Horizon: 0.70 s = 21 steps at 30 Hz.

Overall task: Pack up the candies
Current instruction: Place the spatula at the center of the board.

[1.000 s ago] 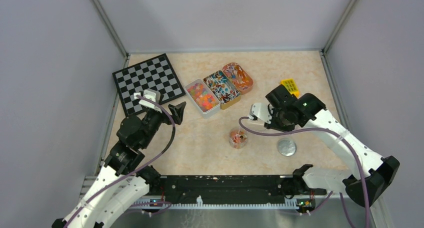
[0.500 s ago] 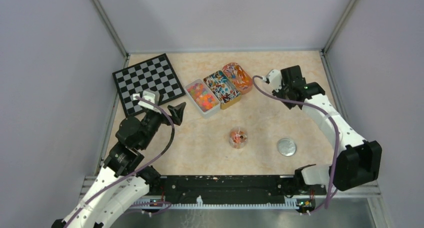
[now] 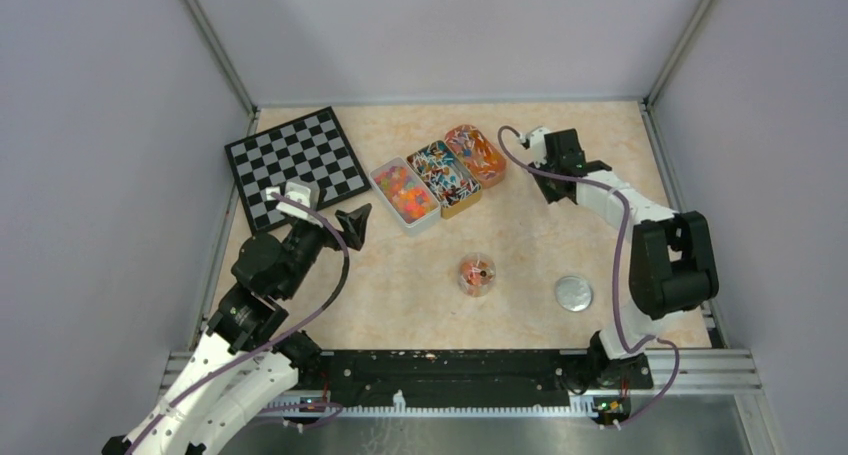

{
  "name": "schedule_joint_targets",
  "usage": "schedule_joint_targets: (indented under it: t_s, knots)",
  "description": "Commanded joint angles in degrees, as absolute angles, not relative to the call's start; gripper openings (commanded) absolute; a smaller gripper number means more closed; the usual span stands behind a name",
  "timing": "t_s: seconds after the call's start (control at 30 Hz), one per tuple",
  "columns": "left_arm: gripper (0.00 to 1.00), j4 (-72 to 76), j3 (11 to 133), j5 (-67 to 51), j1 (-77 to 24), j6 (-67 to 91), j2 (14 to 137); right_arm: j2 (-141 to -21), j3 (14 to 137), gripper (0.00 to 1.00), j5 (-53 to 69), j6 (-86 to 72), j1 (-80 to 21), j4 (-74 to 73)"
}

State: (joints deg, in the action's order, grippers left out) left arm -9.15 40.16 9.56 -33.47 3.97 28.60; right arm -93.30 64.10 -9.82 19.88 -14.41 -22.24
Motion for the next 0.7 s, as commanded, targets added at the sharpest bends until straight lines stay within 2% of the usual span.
schedule_joint_targets:
  t_s: [0.0,0.37,0.6,0.67]
  knots:
    - [0.99,-7.6,39.9,10.8,-33.9,2.9,27.9,-95.2,63.9,0.0,-5.3,13.1,-12.5,-13.5]
    - [0.99,-7.5,39.8,11.0,-34.0,3.1,28.5,-99.3,59.8,0.03,-4.4,11.2,-11.1,-8.2]
    - [0.99,-7.5,39.8,11.3,-33.9,3.0,28.9,-99.9,59.1,0.24,-1.9,12.1,-10.7,-10.2]
    - [0.99,-7.5,39.8,11.4,-34.0,2.9,28.8,-99.2,58.7,0.34,-2.0,12.2,-10.7,-10.6]
